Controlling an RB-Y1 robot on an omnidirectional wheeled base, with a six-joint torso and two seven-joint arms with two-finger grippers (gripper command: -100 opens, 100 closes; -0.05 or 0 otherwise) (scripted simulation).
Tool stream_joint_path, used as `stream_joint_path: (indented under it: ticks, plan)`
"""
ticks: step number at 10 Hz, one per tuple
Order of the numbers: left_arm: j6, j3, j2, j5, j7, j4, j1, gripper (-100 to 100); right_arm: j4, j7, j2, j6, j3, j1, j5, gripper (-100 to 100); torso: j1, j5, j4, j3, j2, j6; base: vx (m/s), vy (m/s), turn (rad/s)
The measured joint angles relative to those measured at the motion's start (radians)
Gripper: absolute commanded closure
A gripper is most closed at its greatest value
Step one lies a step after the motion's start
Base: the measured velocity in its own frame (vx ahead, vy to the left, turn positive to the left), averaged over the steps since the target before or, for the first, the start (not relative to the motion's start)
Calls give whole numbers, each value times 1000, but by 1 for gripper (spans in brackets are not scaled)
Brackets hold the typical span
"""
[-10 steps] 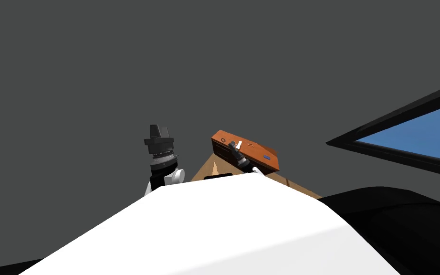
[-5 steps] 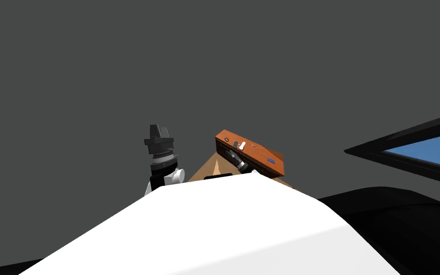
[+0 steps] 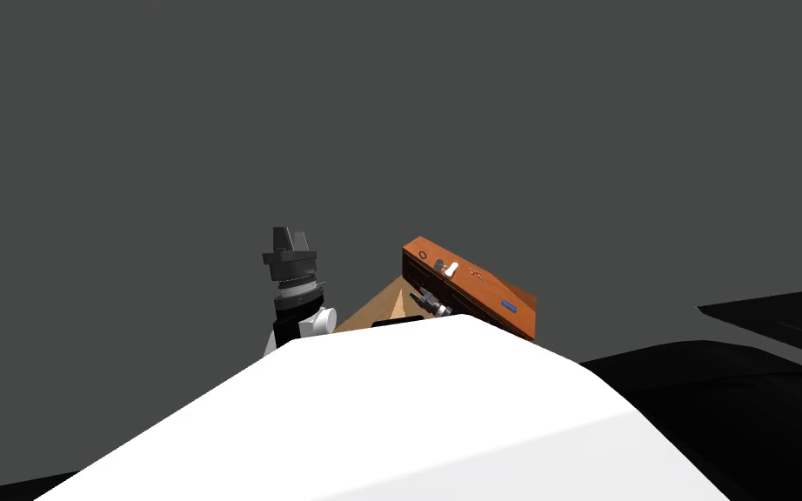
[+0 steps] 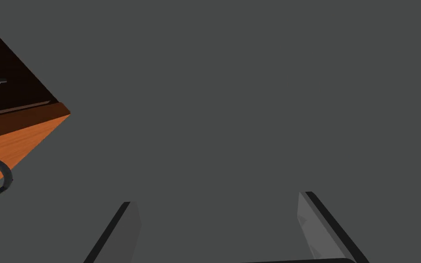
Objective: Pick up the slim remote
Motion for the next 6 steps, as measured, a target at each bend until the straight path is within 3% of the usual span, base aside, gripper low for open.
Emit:
stream_joint_path:
  ticks: [2,3,5,6]
  plan:
    - [0,0,0,0,0,0,0,0,29,44,-58,21,36,5,11,-100,0,0,0,-1,-1,0,-11,-25,84]
    - [0,0,0,0,0,0,0,0,56,51,-57,24,42,-6,13,-100,1,0,0,-1,-2,0,-10,-11,373]
    - [0,0,0,0,0,0,0,0,113,87,-89,33,77,-27,23,-100,0,0,-1,-1,-2,0,-5,-18,81]
    - [0,0,0,0,0,0,0,0,121,93,-96,35,80,-21,24,-100,1,0,-1,-1,-2,1,-9,-15,308]
